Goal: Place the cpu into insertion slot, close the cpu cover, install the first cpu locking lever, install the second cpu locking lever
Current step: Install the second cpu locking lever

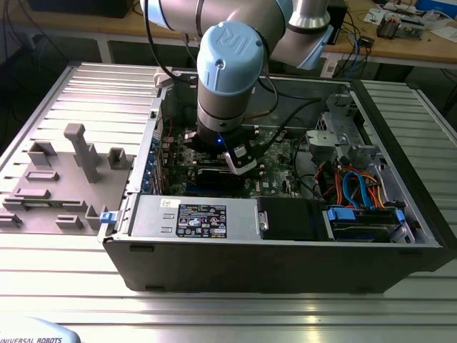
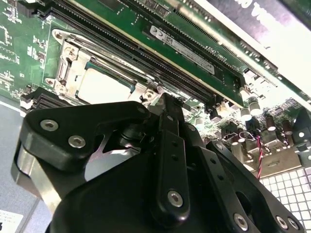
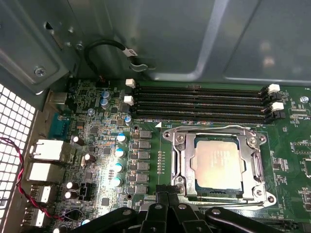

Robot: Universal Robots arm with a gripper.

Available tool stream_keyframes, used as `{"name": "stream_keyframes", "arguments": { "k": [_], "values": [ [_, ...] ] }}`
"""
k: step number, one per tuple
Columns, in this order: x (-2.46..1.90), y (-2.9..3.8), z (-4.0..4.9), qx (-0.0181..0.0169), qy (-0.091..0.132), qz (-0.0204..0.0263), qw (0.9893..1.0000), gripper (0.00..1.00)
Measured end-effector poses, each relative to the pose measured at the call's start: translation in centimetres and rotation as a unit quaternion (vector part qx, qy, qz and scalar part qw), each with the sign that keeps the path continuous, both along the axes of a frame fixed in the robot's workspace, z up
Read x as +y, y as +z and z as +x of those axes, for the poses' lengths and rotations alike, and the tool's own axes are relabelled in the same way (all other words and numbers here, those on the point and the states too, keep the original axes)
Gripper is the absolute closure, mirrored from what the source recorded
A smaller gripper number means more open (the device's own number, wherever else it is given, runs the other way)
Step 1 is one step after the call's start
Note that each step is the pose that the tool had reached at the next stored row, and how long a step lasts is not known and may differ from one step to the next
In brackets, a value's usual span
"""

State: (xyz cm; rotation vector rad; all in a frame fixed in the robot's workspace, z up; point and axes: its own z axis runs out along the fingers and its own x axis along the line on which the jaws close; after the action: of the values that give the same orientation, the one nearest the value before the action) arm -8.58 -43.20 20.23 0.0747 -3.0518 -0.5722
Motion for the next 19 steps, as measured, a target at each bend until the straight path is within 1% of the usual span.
{"name": "stream_keyframes", "arguments": {
  "k": [5,7,9,13,14,19],
  "values": [
    [0.00,0.00,0.00,0.0000,0.000,-0.0001,1.0000,0.89],
    [-0.01,0.12,-0.01,0.0001,0.000,-0.0003,1.0000,0.89],
    [0.00,0.35,-0.04,0.0000,0.000,-0.0001,1.0000,0.89],
    [0.00,1.10,-0.04,0.0000,0.000,0.0000,1.0000,0.89],
    [0.00,1.41,-0.04,0.0000,0.000,-0.0001,1.0000,0.89],
    [0.00,1.42,-0.07,0.0000,0.000,-0.0001,1.0000,0.89]
  ]
}}
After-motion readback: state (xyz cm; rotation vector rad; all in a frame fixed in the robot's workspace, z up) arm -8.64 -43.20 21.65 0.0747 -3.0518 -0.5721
